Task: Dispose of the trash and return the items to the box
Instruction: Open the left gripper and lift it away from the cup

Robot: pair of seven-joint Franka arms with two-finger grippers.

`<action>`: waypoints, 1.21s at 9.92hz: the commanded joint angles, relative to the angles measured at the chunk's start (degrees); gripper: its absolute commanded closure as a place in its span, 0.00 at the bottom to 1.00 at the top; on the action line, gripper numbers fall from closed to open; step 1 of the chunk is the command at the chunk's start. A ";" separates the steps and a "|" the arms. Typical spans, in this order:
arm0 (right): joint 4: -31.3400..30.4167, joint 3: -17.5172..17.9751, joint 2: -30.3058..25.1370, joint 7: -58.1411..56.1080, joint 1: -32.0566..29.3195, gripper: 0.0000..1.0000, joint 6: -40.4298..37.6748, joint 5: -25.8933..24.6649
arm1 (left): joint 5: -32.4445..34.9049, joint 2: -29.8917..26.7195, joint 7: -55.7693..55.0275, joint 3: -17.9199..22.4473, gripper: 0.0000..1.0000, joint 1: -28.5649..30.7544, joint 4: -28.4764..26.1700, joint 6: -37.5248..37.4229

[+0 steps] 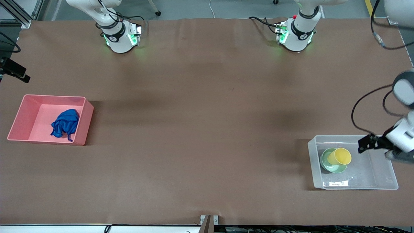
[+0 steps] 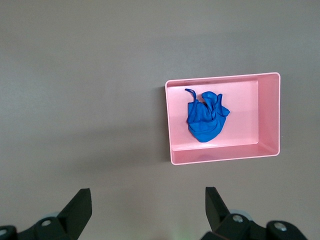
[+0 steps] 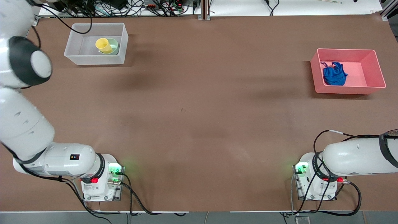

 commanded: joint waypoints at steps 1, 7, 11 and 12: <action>0.27 -0.41 -0.11 -0.43 0.48 0.00 -0.38 0.60 | 1.40 -12.83 -4.85 -1.25 0.00 0.13 -12.68 -2.83; 0.27 -0.49 -0.02 -0.61 0.21 0.00 -0.73 0.60 | 7.98 -17.02 -15.32 -5.64 0.00 0.04 -1.50 -23.47; 0.27 -0.49 -0.02 -0.70 0.12 0.00 -0.65 0.60 | 8.08 -13.49 -14.87 -5.73 0.00 0.31 7.08 -33.34; 0.27 -0.49 -0.02 -0.70 0.12 0.00 -0.65 0.60 | 8.08 -13.76 -14.97 -5.73 0.00 0.31 6.11 -33.69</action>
